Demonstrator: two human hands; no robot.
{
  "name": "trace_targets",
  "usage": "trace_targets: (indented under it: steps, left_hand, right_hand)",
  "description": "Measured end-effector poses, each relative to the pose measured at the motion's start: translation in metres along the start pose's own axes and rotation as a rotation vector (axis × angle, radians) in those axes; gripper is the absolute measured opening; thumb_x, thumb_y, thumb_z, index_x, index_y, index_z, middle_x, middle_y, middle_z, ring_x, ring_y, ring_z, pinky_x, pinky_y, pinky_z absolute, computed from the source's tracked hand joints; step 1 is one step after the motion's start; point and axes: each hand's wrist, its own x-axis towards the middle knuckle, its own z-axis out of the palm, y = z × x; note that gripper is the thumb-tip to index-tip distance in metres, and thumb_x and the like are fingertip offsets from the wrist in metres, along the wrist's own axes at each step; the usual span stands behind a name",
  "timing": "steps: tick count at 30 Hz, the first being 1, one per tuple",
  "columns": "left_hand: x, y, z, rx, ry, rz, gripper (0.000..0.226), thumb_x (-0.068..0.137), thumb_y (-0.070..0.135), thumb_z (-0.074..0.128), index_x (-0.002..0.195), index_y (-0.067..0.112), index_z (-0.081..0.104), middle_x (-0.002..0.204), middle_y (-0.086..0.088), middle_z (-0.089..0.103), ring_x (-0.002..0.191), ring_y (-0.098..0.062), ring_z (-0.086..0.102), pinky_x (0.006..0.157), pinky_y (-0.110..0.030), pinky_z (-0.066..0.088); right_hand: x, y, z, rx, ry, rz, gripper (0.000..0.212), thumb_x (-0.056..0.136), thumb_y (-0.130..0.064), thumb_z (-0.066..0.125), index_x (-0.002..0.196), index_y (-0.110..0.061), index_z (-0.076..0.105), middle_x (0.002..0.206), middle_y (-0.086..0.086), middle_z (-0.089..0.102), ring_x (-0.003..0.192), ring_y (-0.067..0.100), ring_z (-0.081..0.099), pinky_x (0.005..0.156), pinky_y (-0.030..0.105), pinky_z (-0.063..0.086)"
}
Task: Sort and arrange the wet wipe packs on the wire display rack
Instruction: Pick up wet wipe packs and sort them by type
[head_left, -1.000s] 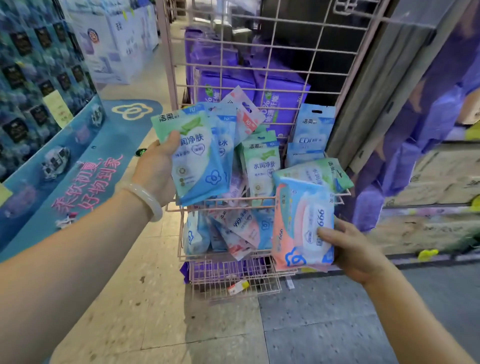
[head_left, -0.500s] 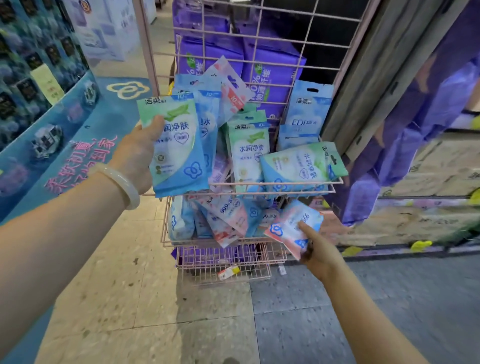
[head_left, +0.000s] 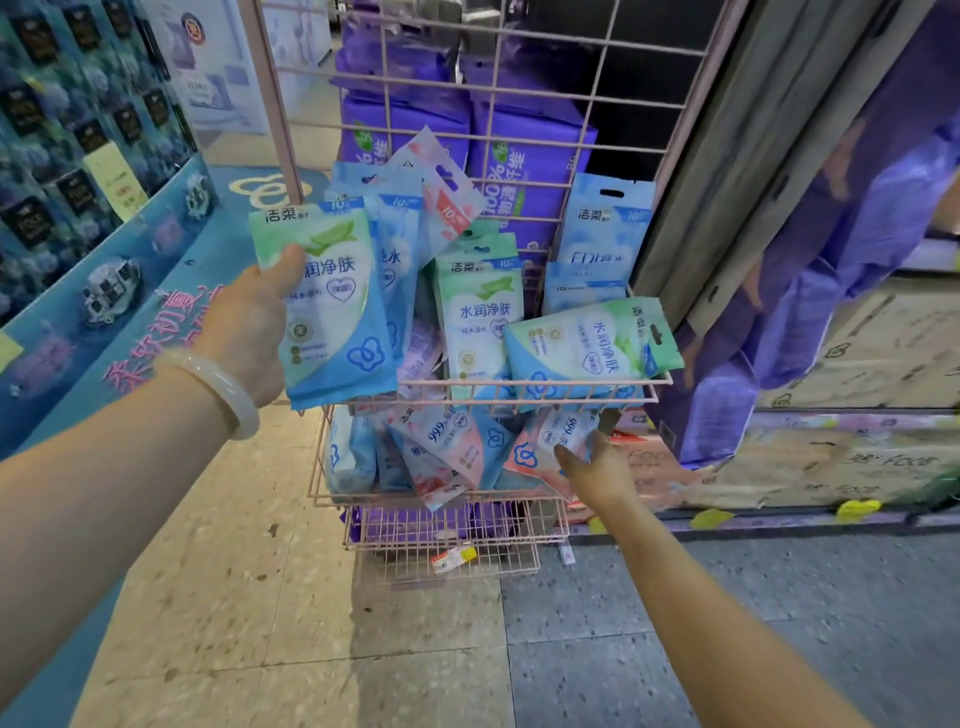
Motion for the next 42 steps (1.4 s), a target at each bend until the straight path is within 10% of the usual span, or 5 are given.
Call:
trace_targets:
  steps: [8, 13, 27, 34, 42]
  left_hand:
    - [-0.017, 0.004, 0.009, 0.036, 0.064, 0.259, 0.011, 0.093, 0.031, 0.05, 0.099, 0.029, 0.059, 0.116, 0.0, 0.066, 0.114, -0.027, 0.061, 0.098, -0.053, 0.046]
    - [-0.025, 0.002, 0.015, 0.029, 0.004, 0.37, 0.014, 0.095, 0.022, 0.048, 0.105, 0.024, 0.058, 0.088, 0.014, 0.072, 0.078, 0.0, 0.069, 0.067, -0.023, 0.057]
    - [-0.036, -0.007, 0.04, -0.035, -0.049, 0.194, 0.009, 0.09, 0.029, 0.057, 0.088, 0.02, 0.061, 0.111, -0.01, 0.068, 0.107, -0.029, 0.063, 0.097, -0.051, 0.048]
    - [-0.03, -0.008, 0.06, -0.036, -0.153, 0.177, 0.008, 0.091, 0.029, 0.055, 0.084, 0.027, 0.058, 0.089, 0.016, 0.062, 0.064, 0.019, 0.06, 0.054, -0.003, 0.047]
    - [-0.019, 0.004, 0.07, 0.051, -0.072, 0.229, 0.013, 0.094, 0.035, 0.048, 0.101, 0.024, 0.049, 0.092, 0.014, 0.057, 0.081, -0.001, 0.053, 0.072, -0.023, 0.043]
  right_hand:
    - [-0.026, -0.016, -0.056, 0.714, 0.099, -0.241, 0.062, 0.064, -0.022, 0.08, 0.116, -0.018, 0.047, 0.105, -0.008, 0.063, 0.094, 0.0, 0.063, 0.078, 0.022, 0.053]
    - [-0.022, -0.04, -0.084, 0.745, 0.204, -0.267, 0.046, 0.077, -0.03, 0.069, 0.115, -0.019, 0.046, 0.098, -0.007, 0.062, 0.083, 0.004, 0.062, 0.059, 0.014, 0.053]
    - [-0.014, -0.066, -0.096, 0.577, 0.324, -0.085, 0.017, 0.081, -0.021, 0.066, 0.094, -0.014, 0.057, 0.089, 0.005, 0.065, 0.085, 0.027, 0.065, 0.077, 0.046, 0.056]
    - [-0.033, -0.107, -0.117, 0.493, 0.444, -0.337, 0.022, 0.085, -0.021, 0.059, 0.067, -0.026, 0.048, 0.069, -0.001, 0.058, 0.069, 0.019, 0.053, 0.057, 0.032, 0.044]
    - [-0.057, -0.192, -0.164, 0.547, 0.385, -0.675, 0.025, 0.087, -0.008, 0.057, 0.07, -0.025, 0.047, 0.067, -0.006, 0.058, 0.054, -0.007, 0.055, 0.052, 0.013, 0.046]
